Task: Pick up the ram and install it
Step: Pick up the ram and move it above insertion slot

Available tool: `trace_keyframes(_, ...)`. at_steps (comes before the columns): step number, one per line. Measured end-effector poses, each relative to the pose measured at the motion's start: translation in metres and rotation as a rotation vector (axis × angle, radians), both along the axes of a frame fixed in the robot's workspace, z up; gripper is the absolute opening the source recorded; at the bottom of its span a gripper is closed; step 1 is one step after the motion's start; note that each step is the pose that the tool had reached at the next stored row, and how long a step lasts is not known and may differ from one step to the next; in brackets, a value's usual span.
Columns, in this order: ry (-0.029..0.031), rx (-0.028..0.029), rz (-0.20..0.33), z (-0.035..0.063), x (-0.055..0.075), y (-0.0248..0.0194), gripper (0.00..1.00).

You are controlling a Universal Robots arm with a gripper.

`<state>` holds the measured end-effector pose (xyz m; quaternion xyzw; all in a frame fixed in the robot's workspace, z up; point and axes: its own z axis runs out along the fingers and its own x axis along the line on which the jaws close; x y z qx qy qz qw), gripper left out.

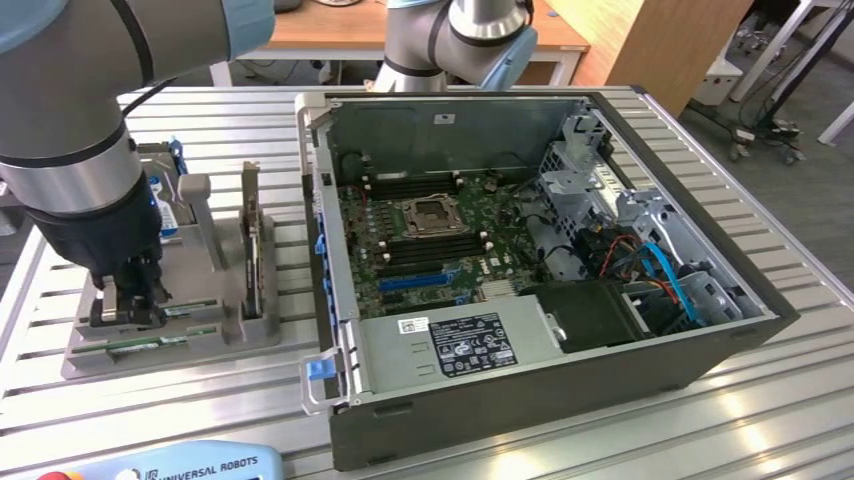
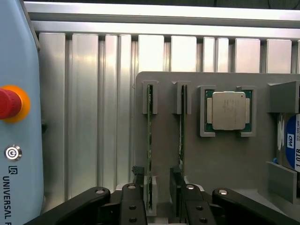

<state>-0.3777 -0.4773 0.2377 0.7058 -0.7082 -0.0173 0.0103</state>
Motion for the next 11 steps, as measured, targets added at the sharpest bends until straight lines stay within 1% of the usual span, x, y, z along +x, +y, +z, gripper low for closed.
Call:
trace_keyframes(3,0.0002,-0.0001,0.000,0.0001,-0.0001,-0.0013,0.35)
trace_keyframes(6,0.0000,0.0000,0.000,-0.0001,0.0000,-0.0014,0.35)
trace_keyframes(11,0.0000,0.0000,0.000,-0.0053,0.0000,-0.0014,0.35)
